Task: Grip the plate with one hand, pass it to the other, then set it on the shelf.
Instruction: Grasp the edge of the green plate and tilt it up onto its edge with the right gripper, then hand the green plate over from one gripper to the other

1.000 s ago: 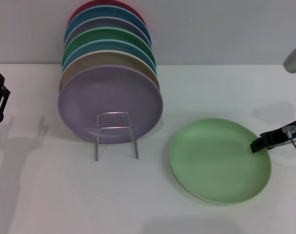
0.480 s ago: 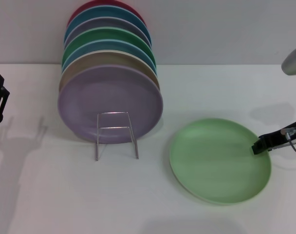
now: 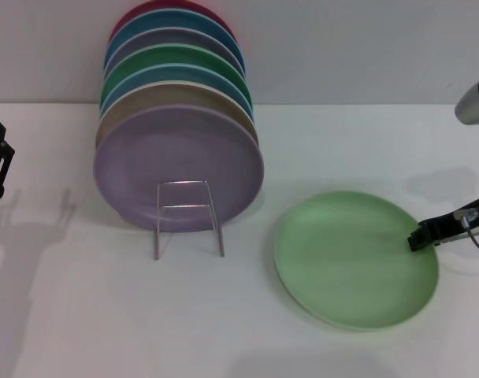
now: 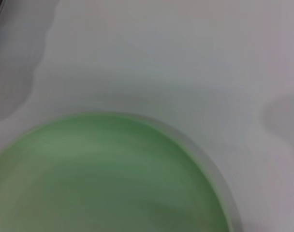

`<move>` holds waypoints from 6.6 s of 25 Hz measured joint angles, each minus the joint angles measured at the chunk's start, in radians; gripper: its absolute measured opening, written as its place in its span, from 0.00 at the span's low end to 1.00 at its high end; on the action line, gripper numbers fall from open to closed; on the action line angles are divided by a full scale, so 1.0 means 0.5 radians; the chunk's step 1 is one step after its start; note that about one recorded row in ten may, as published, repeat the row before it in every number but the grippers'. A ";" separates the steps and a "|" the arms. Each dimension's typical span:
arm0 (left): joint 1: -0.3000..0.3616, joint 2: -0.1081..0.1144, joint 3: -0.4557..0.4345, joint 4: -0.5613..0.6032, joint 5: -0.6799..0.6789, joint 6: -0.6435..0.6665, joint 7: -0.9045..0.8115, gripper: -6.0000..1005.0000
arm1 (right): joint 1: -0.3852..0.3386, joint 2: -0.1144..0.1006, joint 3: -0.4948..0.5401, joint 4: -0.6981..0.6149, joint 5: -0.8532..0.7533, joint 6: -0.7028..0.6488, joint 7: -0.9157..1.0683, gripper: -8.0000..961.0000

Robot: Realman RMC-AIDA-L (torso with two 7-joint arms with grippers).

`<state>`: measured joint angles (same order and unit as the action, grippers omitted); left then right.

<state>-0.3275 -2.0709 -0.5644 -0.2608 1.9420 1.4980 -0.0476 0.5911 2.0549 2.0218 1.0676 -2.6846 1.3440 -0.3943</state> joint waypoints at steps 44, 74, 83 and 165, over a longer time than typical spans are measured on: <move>0.023 -0.001 0.000 -0.022 0.003 0.086 0.000 0.80 | -0.269 0.041 0.008 0.689 0.126 -0.312 -0.413 0.03; 0.059 -0.006 0.015 -0.024 0.013 0.168 0.000 0.80 | -0.705 0.057 -0.482 0.528 0.954 -1.758 -1.469 0.02; 0.073 -0.006 0.017 -0.024 0.013 0.192 0.000 0.80 | -0.735 0.059 -0.560 0.377 1.456 -1.991 -1.998 0.03; 0.097 0.002 0.070 -0.098 0.018 0.291 -0.009 0.80 | -0.765 0.039 -1.857 -0.399 0.663 -4.532 -0.899 0.03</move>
<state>-0.2791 -2.0697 -0.5294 -0.3099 1.9511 1.6433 -0.0522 0.2085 2.0742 1.0932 0.8681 -2.3532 -0.9219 -0.8436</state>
